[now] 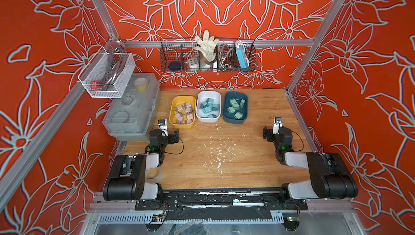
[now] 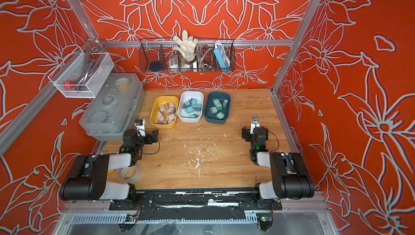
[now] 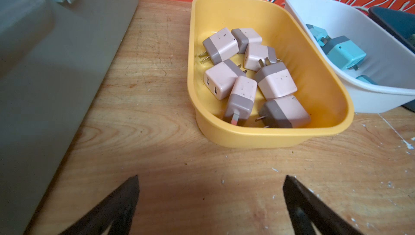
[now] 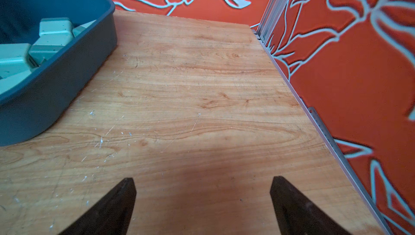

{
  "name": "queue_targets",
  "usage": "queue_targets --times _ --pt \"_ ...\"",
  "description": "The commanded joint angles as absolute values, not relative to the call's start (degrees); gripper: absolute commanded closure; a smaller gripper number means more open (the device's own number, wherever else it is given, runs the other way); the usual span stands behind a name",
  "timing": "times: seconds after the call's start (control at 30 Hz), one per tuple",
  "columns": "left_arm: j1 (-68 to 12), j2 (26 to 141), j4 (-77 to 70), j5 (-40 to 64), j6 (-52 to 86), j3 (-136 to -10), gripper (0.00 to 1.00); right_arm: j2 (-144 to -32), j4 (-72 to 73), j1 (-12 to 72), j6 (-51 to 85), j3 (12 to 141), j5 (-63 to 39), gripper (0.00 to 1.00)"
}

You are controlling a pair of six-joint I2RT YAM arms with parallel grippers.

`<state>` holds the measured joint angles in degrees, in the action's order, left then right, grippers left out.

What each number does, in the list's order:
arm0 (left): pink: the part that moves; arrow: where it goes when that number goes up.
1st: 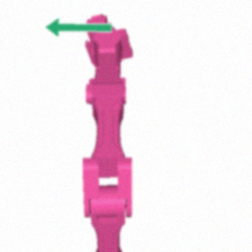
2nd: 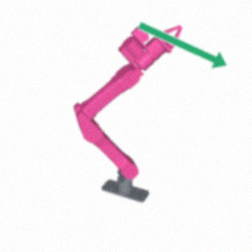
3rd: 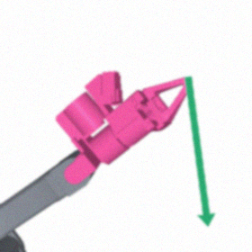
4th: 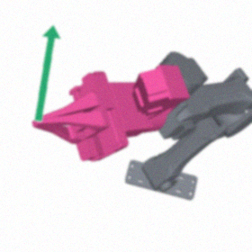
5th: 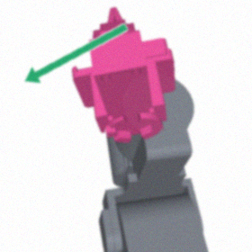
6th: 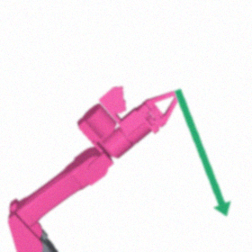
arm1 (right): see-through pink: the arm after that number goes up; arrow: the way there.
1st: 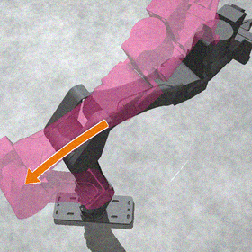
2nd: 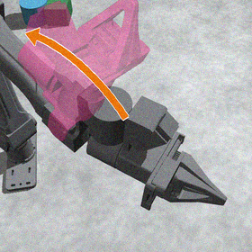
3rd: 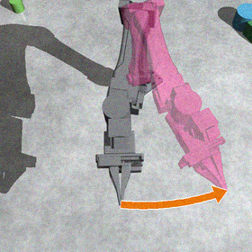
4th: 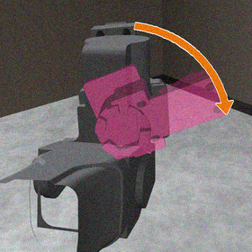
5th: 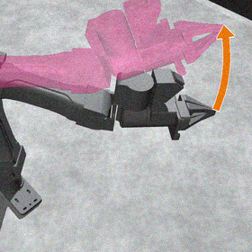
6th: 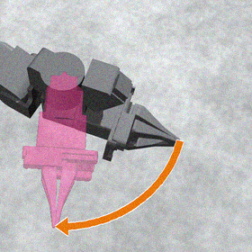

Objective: Place the plugs by color into the storage box
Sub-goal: Reset both arms

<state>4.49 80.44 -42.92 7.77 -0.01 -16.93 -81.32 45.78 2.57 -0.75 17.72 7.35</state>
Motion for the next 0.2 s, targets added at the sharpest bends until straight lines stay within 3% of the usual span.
queue_targets --times 0.0,0.17 --pt "4.26 80.52 -43.59 7.47 -0.01 -17.96 0.00 -80.76 45.16 2.37 -0.08 18.59 6.57 0.01" --pt "4.24 80.44 -43.79 7.29 0.00 -17.92 0.00 -80.78 45.21 2.35 -0.17 18.61 6.51 0.01"
